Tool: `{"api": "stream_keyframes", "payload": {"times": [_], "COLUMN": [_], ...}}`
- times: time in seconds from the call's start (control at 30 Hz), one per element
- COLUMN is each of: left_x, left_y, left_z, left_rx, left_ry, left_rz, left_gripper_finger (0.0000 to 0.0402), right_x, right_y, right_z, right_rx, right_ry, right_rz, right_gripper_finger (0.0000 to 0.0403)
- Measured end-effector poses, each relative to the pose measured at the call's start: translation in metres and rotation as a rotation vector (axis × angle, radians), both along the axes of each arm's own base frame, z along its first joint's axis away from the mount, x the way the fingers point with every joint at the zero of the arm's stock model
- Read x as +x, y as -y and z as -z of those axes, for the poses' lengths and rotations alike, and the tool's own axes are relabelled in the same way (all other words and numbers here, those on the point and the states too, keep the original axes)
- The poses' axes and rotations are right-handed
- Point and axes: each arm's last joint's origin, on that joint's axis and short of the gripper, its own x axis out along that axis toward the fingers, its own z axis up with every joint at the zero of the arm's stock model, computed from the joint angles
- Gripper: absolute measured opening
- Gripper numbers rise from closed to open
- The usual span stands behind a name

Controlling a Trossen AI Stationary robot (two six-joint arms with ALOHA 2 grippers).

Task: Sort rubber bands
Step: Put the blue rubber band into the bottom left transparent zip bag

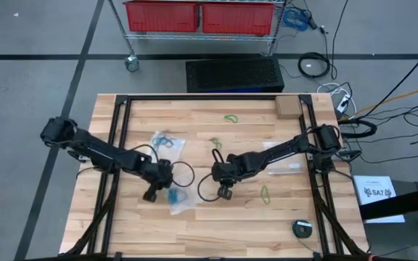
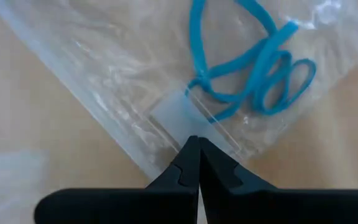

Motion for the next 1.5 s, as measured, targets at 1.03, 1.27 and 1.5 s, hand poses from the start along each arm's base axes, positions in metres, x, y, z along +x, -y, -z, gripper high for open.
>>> {"api": "stream_keyframes", "payload": {"times": [1.03,1.27,1.5], "left_x": [0.073,0.069,0.045], "left_y": [0.006,0.016,0.021], "left_z": [0.000,0.005,-0.016], "left_rx": [0.211,0.257,0.334], "left_ry": [0.333,0.300,0.256], "left_rz": [0.055,0.209,0.301], "left_gripper_finger": [0.0005,0.0005,0.0005], "right_x": [-0.025,-0.039,-0.070], "right_y": [0.000,-0.007,-0.002], "right_z": [-0.031,-0.042,-0.084], "right_rx": [-0.196,-0.213,-0.267], "right_ry": [-0.053,-0.107,-0.082], "right_rz": [0.011,-0.030,-0.032], "right_gripper_finger": [0.0000,0.0000,0.0000]}}
